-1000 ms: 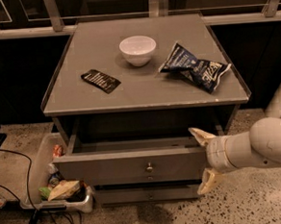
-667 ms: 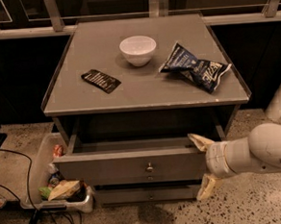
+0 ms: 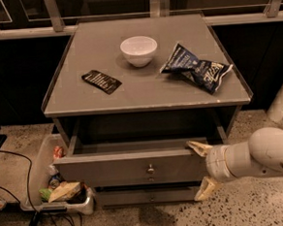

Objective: Open top drawer

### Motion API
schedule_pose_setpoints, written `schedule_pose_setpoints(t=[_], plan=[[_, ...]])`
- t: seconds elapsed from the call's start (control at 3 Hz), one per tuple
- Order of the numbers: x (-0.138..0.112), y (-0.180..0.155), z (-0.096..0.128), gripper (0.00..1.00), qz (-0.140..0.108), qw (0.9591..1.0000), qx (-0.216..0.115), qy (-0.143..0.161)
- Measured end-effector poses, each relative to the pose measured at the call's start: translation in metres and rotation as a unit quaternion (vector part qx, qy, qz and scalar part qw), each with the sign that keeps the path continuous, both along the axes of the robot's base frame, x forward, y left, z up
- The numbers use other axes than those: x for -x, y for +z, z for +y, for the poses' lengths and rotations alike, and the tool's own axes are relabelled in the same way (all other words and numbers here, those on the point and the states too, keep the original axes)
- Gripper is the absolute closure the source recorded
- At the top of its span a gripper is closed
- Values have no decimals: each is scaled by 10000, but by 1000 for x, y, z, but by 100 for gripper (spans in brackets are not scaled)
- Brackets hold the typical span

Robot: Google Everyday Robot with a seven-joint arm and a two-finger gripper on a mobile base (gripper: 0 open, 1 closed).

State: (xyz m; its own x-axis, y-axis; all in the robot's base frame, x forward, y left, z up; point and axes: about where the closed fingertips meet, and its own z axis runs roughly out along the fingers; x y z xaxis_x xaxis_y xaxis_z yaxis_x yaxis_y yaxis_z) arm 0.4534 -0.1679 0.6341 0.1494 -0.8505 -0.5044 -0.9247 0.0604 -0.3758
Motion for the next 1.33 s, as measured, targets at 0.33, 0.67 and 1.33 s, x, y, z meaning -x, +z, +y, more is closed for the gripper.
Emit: schedule_pose_setpoints(t=[0.33,0.67,1.33], plan=[[0,0,0,27,0,10000,0,0],[0,3,1,51,-22,10000,-5,23],[12,7,-1,96,-36,10000,-44,37]])
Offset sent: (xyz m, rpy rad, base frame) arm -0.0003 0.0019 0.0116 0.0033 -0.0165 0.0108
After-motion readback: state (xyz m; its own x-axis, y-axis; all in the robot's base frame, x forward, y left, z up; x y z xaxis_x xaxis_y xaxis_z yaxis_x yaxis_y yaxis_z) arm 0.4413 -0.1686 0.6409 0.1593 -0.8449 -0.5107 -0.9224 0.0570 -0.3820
